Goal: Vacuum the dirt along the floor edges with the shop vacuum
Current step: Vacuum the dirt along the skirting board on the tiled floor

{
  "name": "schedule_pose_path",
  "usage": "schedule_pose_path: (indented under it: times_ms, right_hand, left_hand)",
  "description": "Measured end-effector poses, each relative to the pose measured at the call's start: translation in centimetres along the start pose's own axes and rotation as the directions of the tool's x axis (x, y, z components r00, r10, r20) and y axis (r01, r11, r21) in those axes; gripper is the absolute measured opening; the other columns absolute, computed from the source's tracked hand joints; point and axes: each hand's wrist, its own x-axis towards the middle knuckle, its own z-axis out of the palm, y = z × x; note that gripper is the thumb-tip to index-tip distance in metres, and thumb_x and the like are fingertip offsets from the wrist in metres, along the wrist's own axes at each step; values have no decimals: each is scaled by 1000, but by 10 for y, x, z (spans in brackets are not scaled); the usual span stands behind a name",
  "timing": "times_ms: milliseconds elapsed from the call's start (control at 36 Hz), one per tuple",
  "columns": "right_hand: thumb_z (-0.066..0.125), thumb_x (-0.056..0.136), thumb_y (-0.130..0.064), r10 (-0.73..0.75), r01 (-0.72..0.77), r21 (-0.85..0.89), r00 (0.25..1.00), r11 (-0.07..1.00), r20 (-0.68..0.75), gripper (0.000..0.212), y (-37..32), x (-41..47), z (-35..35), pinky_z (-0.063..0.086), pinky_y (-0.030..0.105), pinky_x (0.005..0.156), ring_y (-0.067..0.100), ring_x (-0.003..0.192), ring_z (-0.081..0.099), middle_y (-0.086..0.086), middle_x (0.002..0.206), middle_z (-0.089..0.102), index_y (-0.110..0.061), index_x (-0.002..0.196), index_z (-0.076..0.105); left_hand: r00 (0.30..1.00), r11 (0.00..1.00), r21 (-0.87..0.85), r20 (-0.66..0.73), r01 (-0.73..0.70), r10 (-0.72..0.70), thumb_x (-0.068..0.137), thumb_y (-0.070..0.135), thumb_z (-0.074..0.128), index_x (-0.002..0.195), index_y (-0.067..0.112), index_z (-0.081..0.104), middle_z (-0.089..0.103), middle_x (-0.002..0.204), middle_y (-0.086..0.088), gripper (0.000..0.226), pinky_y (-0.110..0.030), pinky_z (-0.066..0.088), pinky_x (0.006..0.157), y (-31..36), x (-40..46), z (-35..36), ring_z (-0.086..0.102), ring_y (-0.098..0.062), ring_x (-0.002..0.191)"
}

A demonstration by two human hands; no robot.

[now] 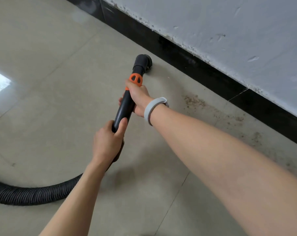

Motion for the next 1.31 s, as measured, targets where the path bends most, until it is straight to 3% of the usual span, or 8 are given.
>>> schedule_pose_path:
  times_ms: [83,278,556,639,861,972,1139,1306]
  right_hand:
    - [54,94,-23,17,-17,31,1000,999,-7,23,-2,6,2,53,34,59,25,54,56,11,86,47,-9,107,41]
    - [49,97,-29,5,-6,-4,995,1000,-99,45,0,8,-8,54,37,65,21,56,56,7,78,50,-9,134,34]
    - [50,98,-31,31,-8,116,980,993,-195,47,0,-4,-61,54,38,68,21,59,56,8,83,49,-11,137,33]
    - [50,98,-32,41,-6,156,975,988,-220,47,11,-12,-76,54,40,72,22,61,57,7,82,50,-10,136,35]
    - [49,99,-34,12,73,289,959,955,-284,47,46,-36,-128,54,42,89,18,69,62,3,95,51,-11,137,33]
    - [50,99,-31,5,121,392,952,912,-306,46,56,-46,-149,55,36,75,21,73,61,6,99,50,-10,137,35]
    - [53,97,-35,61,120,474,935,872,-350,47,53,-65,-172,57,34,69,24,85,62,13,124,51,-12,136,37]
    - [51,98,-35,12,142,428,941,892,-338,46,49,-65,-155,56,36,71,23,79,60,9,106,50,-11,135,37]
  left_hand:
    - [999,1000,-21,38,4,-3,93,46,49,76,11,56,67,69,-8,40,-41,49,66,2,8,-1,63,-27,69]
    - [991,999,-15,125,-38,39,95,42,49,74,13,57,67,68,-3,37,-37,48,65,7,10,1,63,-22,66]
    - [956,985,95,271,-146,115,92,54,44,78,14,57,68,71,-6,44,-46,52,69,26,5,29,64,-26,68]
    - [944,978,122,304,-172,128,82,64,38,78,14,57,67,69,-5,54,-45,51,67,24,-5,35,63,-26,67]
    - [887,931,218,426,-293,180,91,55,47,80,9,56,65,68,-8,49,-39,46,62,29,-28,58,61,-27,68]
    - [864,897,258,456,-360,215,92,54,47,79,10,52,63,69,-7,46,-34,37,56,36,-40,67,58,-27,69]
    - [821,844,286,503,-453,270,93,54,46,78,14,49,54,65,0,43,-33,32,56,56,-51,73,54,-26,68]
    - [853,851,298,440,-433,280,93,55,43,72,17,44,55,62,0,43,-35,35,55,51,-53,60,55,-26,65]
